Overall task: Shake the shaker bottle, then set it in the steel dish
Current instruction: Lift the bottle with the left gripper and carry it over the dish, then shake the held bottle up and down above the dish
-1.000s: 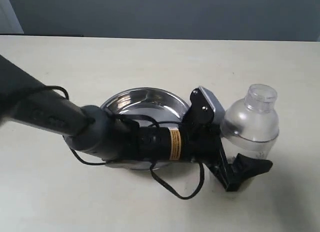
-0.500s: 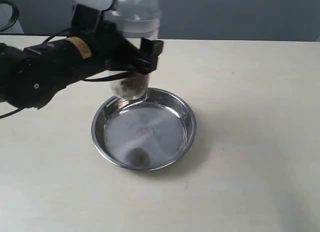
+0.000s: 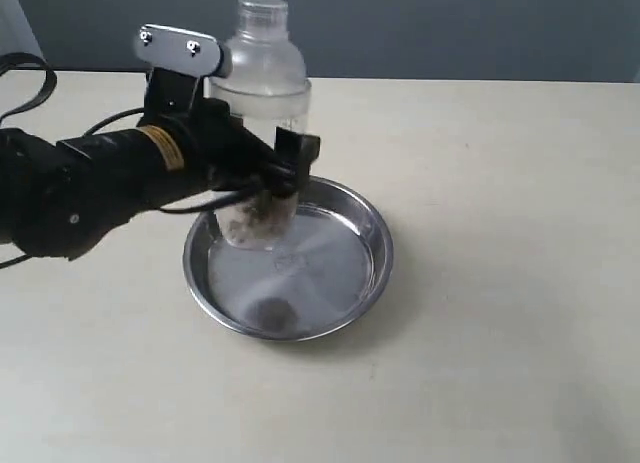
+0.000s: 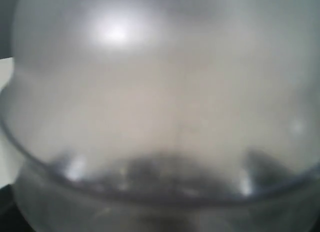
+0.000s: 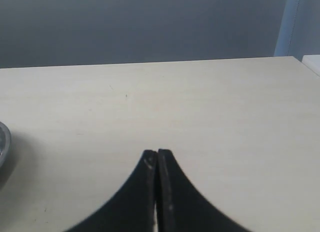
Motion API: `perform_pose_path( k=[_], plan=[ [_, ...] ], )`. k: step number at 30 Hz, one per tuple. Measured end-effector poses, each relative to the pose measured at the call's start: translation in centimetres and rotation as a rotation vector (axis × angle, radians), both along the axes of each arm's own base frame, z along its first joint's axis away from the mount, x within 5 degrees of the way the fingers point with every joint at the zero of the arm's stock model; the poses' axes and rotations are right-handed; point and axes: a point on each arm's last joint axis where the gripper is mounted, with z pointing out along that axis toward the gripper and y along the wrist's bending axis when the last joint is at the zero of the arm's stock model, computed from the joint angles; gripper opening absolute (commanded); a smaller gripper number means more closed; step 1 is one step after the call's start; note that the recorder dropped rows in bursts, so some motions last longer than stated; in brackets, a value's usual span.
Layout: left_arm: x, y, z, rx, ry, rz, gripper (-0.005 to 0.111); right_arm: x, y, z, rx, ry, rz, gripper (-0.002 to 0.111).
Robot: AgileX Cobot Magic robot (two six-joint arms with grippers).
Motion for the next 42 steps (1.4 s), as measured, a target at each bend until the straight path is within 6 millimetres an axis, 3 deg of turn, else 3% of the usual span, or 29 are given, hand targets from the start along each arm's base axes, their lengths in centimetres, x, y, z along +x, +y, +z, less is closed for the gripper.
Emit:
perform_pose_path(
  k=[3, 7, 11, 14, 18, 23, 26, 28, 30, 32, 35, 36, 37, 38, 42],
  plan=[
    [-1.7, -1.8, -0.8, 0.172, -0.018, -0.197, 0.0, 0.0, 0.0, 0.0, 0.0, 0.0, 0.0, -0.001],
    [-0.3, 0.3, -1.0, 0.008, 0.062, 0.025, 0.0, 0.0, 0.0, 0.0, 0.0, 0.0, 0.002, -0.001],
    [-1.6, -0.8, -0.2, 0.142, -0.038, -0.147, 0.0, 0.0, 0.0, 0.0, 0.0, 0.0, 0.002, -0.001],
    [-0.3, 1.2, 0.0, -0.013, 0.015, 0.066, 0.0, 0.0, 0.0, 0.0, 0.0, 0.0, 0.002, -0.001],
    [-2.0, -0.1, -0.3, 0.108, -0.014, -0.108, 0.0, 0.0, 0.0, 0.0, 0.0, 0.0, 0.002, -0.001],
    [-2.2, -0.1, -1.5, 0.033, 0.008, -0.061, 0.0, 0.0, 0.0, 0.0, 0.0, 0.0, 0.002, -0.001],
    [-2.4, -0.6, 2.7, 0.004, -0.137, -0.115, 0.0, 0.0, 0.0, 0.0, 0.0, 0.0, 0.002, -0.001],
    [-2.8, -0.5, 7.0, -0.048, -0.309, -0.129, 0.0, 0.0, 0.0, 0.0, 0.0, 0.0, 0.002, -0.001],
    [-2.9, 0.0, 8.6, -0.091, -0.376, -0.092, 0.0, 0.0, 0.0, 0.0, 0.0, 0.0, 0.002, -0.001],
    [-2.2, 0.5, 6.3, -0.092, -0.305, -0.033, 0.0, 0.0, 0.0, 0.0, 0.0, 0.0, 0.002, -0.001],
    [-1.7, 0.8, -0.8, 0.036, -0.016, -0.002, 0.0, 0.0, 0.0, 0.0, 0.0, 0.0, 0.002, -0.001],
    [-2.1, 0.8, -2.1, 0.08, 0.065, -0.013, 0.0, 0.0, 0.0, 0.0, 0.0, 0.0, 0.002, -0.001],
    [-2.5, 0.7, -2.2, 0.102, 0.092, -0.034, 0.0, 0.0, 0.0, 0.0, 0.0, 0.0, 0.002, -0.001],
    [-2.6, 0.6, -1.1, 0.097, 0.07, -0.047, 0.0, 0.0, 0.0, 0.0, 0.0, 0.0, 0.002, -0.001],
    [-3.3, 0.6, 7.0, -0.067, -0.251, -0.057, 0.0, 0.0, 0.0, 0.0, 0.0, 0.0, 0.002, -0.001]
  ],
)
